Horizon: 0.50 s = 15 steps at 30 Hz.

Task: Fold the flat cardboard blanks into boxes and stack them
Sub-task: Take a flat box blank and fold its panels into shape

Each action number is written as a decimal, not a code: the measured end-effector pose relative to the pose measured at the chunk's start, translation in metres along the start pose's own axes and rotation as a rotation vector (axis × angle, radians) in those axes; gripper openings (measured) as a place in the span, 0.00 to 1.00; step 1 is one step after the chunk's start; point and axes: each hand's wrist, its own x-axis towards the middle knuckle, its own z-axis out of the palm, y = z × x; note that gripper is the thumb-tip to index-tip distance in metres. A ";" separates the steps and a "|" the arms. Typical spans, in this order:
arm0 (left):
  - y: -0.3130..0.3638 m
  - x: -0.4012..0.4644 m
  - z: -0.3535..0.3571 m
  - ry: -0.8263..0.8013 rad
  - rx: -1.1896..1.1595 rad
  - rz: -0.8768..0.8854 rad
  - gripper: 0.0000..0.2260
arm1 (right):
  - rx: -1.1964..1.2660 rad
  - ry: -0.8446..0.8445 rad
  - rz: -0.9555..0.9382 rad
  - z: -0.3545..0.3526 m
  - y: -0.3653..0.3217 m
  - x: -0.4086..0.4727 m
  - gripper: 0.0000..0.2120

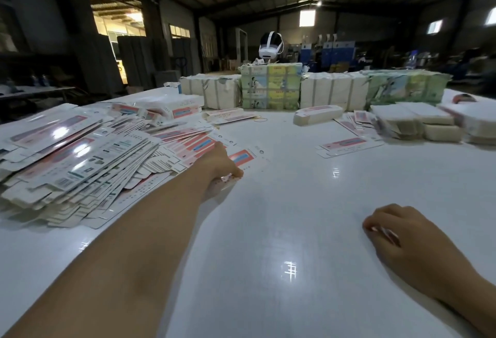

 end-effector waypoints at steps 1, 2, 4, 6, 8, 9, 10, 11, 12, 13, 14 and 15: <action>0.007 -0.007 0.000 -0.004 0.002 0.047 0.37 | -0.007 -0.015 0.005 0.000 0.000 0.001 0.06; 0.015 -0.015 0.000 -0.032 -0.040 0.093 0.32 | -0.014 -0.033 0.012 -0.001 0.000 0.002 0.06; 0.039 -0.040 0.004 -0.132 -0.178 0.173 0.25 | -0.017 -0.074 0.035 -0.002 -0.002 0.003 0.06; 0.065 -0.072 0.015 -0.230 -0.225 0.285 0.25 | 0.011 -0.099 0.060 -0.004 -0.002 0.006 0.08; 0.087 -0.107 0.031 -0.343 -0.200 0.416 0.31 | 0.118 -0.084 0.124 -0.009 -0.003 0.008 0.10; 0.094 -0.123 0.040 -0.396 -0.160 0.468 0.36 | 0.201 -0.070 0.177 -0.013 -0.004 0.008 0.11; 0.100 -0.137 0.050 -0.435 -0.099 0.511 0.40 | 0.289 -0.057 0.239 -0.016 -0.004 0.007 0.11; 0.104 -0.148 0.059 -0.452 -0.024 0.549 0.44 | 0.376 -0.046 0.300 -0.019 -0.003 0.004 0.10; 0.106 -0.157 0.069 -0.447 0.055 0.585 0.47 | 0.461 -0.031 0.349 -0.021 -0.002 0.001 0.10; 0.108 -0.165 0.078 -0.419 0.120 0.615 0.48 | 0.549 -0.005 0.382 -0.024 -0.001 -0.002 0.11; 0.109 -0.170 0.085 -0.373 0.160 0.640 0.48 | 0.627 0.026 0.405 -0.026 0.000 -0.005 0.13; 0.110 -0.174 0.090 -0.316 0.175 0.665 0.46 | 0.687 0.051 0.416 -0.027 0.000 -0.008 0.14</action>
